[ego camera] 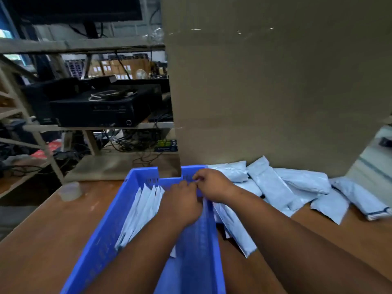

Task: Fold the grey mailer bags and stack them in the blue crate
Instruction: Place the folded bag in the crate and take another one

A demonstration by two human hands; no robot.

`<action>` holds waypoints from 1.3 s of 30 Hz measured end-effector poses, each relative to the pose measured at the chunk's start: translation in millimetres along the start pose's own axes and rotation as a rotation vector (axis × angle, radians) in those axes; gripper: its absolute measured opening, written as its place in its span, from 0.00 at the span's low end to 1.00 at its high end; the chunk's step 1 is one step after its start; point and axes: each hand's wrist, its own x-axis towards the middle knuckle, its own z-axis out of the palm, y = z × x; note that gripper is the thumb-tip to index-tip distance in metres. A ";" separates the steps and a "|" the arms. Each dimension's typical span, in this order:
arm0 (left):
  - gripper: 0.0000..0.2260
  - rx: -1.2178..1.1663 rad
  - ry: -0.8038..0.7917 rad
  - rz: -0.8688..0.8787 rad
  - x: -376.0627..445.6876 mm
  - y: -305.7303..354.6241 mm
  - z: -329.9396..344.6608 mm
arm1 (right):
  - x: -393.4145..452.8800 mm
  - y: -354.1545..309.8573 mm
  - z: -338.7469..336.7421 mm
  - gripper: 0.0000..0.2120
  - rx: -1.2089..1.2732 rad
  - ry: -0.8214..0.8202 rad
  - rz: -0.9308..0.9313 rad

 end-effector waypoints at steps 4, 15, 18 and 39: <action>0.22 0.018 -0.009 0.154 32.2 62.2 3.9 | -35.8 81.3 -56.2 0.09 0.109 0.194 0.027; 0.23 0.081 -0.272 0.389 77.6 257.5 96.3 | -167.3 320.6 -119.1 0.09 -0.065 0.298 0.301; 0.25 0.090 -0.347 0.386 82.3 309.5 130.4 | -193.2 374.5 -130.9 0.14 -0.204 0.241 0.374; 0.28 0.138 -0.307 0.212 168.0 450.8 309.1 | -180.8 531.6 -166.9 0.16 -0.251 0.349 0.018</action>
